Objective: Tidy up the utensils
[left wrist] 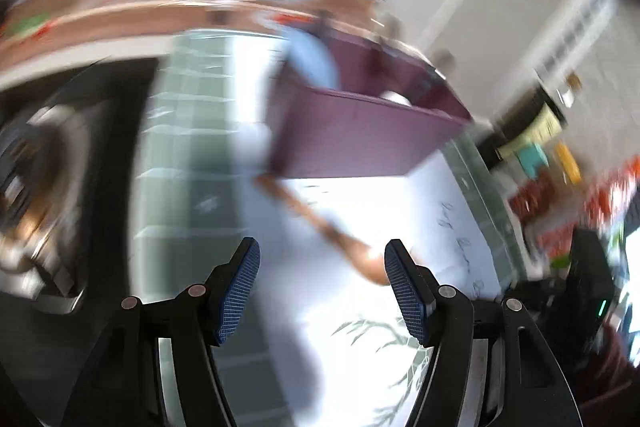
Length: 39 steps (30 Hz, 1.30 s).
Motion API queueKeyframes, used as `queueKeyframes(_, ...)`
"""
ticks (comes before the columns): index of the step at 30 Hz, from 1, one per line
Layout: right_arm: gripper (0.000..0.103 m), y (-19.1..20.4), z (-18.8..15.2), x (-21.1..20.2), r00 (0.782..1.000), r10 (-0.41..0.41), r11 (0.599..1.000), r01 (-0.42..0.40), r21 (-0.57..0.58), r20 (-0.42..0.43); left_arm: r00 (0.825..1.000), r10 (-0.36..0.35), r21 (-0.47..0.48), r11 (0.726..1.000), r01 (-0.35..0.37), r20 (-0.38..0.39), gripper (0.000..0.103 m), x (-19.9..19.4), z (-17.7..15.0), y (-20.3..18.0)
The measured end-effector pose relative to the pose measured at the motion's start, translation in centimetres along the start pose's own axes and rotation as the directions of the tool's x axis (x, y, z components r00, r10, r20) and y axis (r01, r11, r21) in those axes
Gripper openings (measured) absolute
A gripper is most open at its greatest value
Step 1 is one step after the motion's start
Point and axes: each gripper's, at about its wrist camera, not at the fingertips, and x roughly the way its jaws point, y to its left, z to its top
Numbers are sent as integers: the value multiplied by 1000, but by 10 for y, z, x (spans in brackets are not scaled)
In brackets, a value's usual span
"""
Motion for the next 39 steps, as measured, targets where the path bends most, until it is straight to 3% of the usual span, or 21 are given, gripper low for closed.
queueKeyframes(2,5,-25,-5,-8,1000,-27,994,26,105,15,999,-17,116,993,22,-39,65,23,10,-18)
queueKeyframes(5,5,-52,-11,-18,998,-44,976,35,217,36,994,-6,201,979,29,-113,65,56,22,-32)
queueKeyframes(10,5,-70,-20,-32,995,-73,953,51,300,64,989,-31,196,979,59,-143,65,78,34,-35)
queueKeyframes(18,5,-70,-24,-35,995,-70,946,43,321,74,984,-41,137,988,65,-171,65,78,35,-14)
queueKeyframes(21,5,-72,-20,-32,995,-58,948,30,316,78,981,-80,80,992,95,-177,65,67,28,-1)
queueKeyframes(23,5,-72,-17,-29,996,-49,950,22,312,78,977,-67,64,995,82,-203,65,64,16,6)
queueKeyframes(30,5,-67,-5,-19,997,-18,956,-5,293,76,979,-78,114,988,101,-190,65,40,-9,-1)
queueKeyframes(36,7,-59,-4,-18,998,-26,959,7,284,63,987,-84,159,981,106,-141,65,55,19,-21)
queueKeyframes(39,8,-58,-8,-21,998,-49,957,32,288,51,987,-33,228,971,69,-157,65,75,29,-33)
